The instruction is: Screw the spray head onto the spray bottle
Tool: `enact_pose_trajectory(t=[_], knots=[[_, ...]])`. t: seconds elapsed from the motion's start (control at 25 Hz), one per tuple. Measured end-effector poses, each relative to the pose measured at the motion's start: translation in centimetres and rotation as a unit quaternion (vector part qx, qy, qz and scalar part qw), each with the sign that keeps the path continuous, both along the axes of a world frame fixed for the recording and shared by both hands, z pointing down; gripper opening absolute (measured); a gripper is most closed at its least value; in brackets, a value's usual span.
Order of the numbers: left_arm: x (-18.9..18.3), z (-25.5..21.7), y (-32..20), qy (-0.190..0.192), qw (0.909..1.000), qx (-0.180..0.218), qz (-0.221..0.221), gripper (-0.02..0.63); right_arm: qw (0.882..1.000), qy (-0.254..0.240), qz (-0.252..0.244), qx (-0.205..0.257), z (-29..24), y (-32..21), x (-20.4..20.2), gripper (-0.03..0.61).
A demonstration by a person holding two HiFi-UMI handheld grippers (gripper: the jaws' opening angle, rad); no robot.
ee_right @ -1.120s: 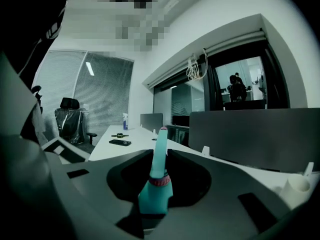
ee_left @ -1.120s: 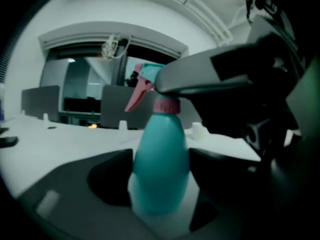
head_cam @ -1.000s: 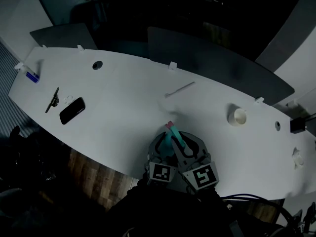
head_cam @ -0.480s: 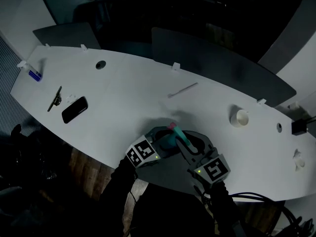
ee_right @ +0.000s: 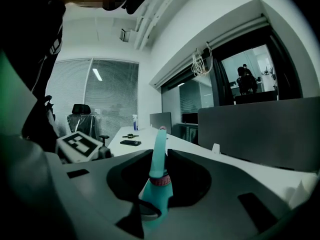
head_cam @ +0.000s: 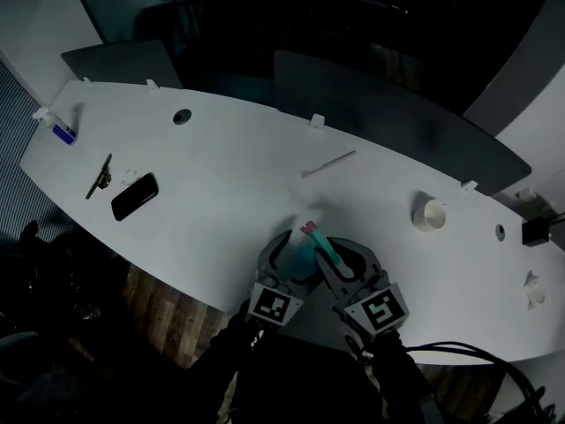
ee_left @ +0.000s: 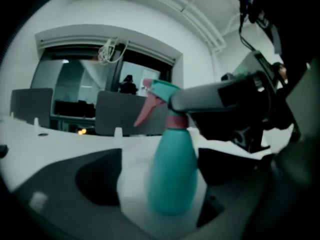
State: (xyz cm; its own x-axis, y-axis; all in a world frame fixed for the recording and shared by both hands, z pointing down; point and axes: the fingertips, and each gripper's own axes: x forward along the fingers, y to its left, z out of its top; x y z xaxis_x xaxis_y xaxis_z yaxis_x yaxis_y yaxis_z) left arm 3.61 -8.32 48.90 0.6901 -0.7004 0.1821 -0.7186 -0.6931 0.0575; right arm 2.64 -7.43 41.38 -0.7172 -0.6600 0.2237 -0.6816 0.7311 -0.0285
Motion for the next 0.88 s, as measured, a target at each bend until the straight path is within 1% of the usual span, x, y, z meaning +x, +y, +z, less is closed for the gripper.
enact_pose_trajectory(t=[0.04, 0.08, 0.12, 0.16, 0.2, 0.24, 0.28, 0.32, 0.36, 0.4, 0.44, 0.48, 0.52, 0.56, 0.6, 0.64, 0.68, 0.72, 0.76, 0.8, 0.84, 0.88], knots=[[-0.3, 0.4, -0.4, -0.020, 0.9982, -0.007, 0.056, 0.514, 1.000, -0.001, -0.007, -0.004, 0.0, -0.1, -0.1, 0.092], [-0.2, 1.2, -0.7, -0.048, 0.9913, -0.020, 0.121, 0.517, 1.000, -0.002, -0.013, -0.006, -0.1, -0.2, -0.1, 0.092], [0.2, 1.9, -0.7, -0.073, 0.9793, -0.034, 0.185, 0.520, 1.000, -0.003, -0.018, -0.007, -0.1, -0.2, -0.1, 0.092], [0.8, 2.3, -0.4, -0.087, 0.9650, -0.046, 0.243, 0.497, 1.000, -0.003, -0.022, -0.007, -0.1, -0.2, 0.0, 0.092], [1.4, 2.4, 0.1, -0.090, 0.9512, -0.056, 0.290, 0.486, 1.000, -0.004, -0.023, -0.008, -0.1, -0.2, 0.0, 0.092], [1.9, 2.3, 0.7, -0.086, 0.9408, -0.064, 0.322, 0.419, 1.000, -0.006, -0.021, -0.009, -0.1, -0.2, 0.0, 0.092], [2.2, 2.2, 1.2, -0.080, 0.9371, -0.068, 0.333, 0.345, 1.000, -0.011, -0.018, -0.010, -0.1, -0.3, 0.1, 0.092], [2.3, 2.0, 1.3, -0.074, 0.9413, -0.065, 0.323, 0.342, 1.000, -0.016, -0.015, -0.010, -0.2, -0.3, 0.1, 0.092], [2.3, 1.8, 1.2, -0.067, 0.9518, -0.057, 0.294, 0.342, 1.000, -0.019, -0.012, -0.008, -0.2, -0.4, 0.2, 0.092], [2.2, 1.7, 1.0, -0.058, 0.9652, -0.047, 0.251, 0.340, 1.000, -0.019, -0.008, -0.005, -0.2, -0.4, 0.3, 0.092], [2.0, 1.5, 0.7, -0.048, 0.9783, -0.038, 0.198, 0.339, 1.000, -0.019, -0.004, -0.003, -0.2, -0.4, 0.3, 0.092], [1.7, 1.4, 0.5, -0.040, 0.9888, -0.030, 0.140, 0.337, 1.000, -0.019, 0.000, -0.003, -0.1, -0.5, 0.3, 0.092], [1.4, 1.2, 0.3, -0.035, 0.9959, -0.023, 0.080, 0.337, 1.000, -0.019, 0.006, -0.002, -0.1, -0.5, 0.3, 0.092], [1.1, 1.1, 0.2, -0.034, 0.9991, -0.017, 0.019, 0.337, 1.000, -0.020, 0.011, -0.001, -0.2, -0.5, 0.3, 0.092], [0.9, 1.1, 0.2, -0.037, 0.9985, -0.011, -0.039, 0.337, 1.000, -0.020, 0.015, 0.001, -0.2, -0.5, 0.2, 0.092], [0.8, 1.2, 0.3, -0.043, 0.9950, -0.005, -0.090, 0.337, 1.000, -0.019, 0.018, 0.002, -0.3, -0.4, 0.1, 0.092], [0.8, 1.5, 0.4, -0.050, 0.9906, -0.001, -0.127, 0.337, 1.000, -0.018, 0.020, 0.004, -0.3, -0.4, 0.0, 0.092], [0.9, 1.9, 0.5, -0.055, 0.9876, 0.001, -0.148, 0.339, 1.000, -0.016, 0.020, 0.004, -0.3, -0.3, -0.1, 0.092], [1.0, 2.0, 0.5, -0.052, 0.9875, 0.001, -0.149, 0.342, 1.000, -0.016, 0.020, 0.004, -0.3, -0.3, -0.1, 0.092], [1.0, 1.7, 0.4, -0.040, 0.9904, 0.003, -0.132, 0.348, 1.000, -0.018, 0.019, 0.003, -0.3, -0.4, 0.0, 0.092], [0.9, 1.1, 0.3, -0.022, 0.9949, 0.008, -0.098, 0.350, 1.000, -0.020, 0.017, 0.002, -0.3, -0.4, 0.0, 0.092], [0.7, 0.4, 0.2, -0.003, 0.9988, 0.012, -0.047, 0.377, 1.000, -0.022, 0.014, 0.001, -0.3, -0.4, 0.1, 0.092]])
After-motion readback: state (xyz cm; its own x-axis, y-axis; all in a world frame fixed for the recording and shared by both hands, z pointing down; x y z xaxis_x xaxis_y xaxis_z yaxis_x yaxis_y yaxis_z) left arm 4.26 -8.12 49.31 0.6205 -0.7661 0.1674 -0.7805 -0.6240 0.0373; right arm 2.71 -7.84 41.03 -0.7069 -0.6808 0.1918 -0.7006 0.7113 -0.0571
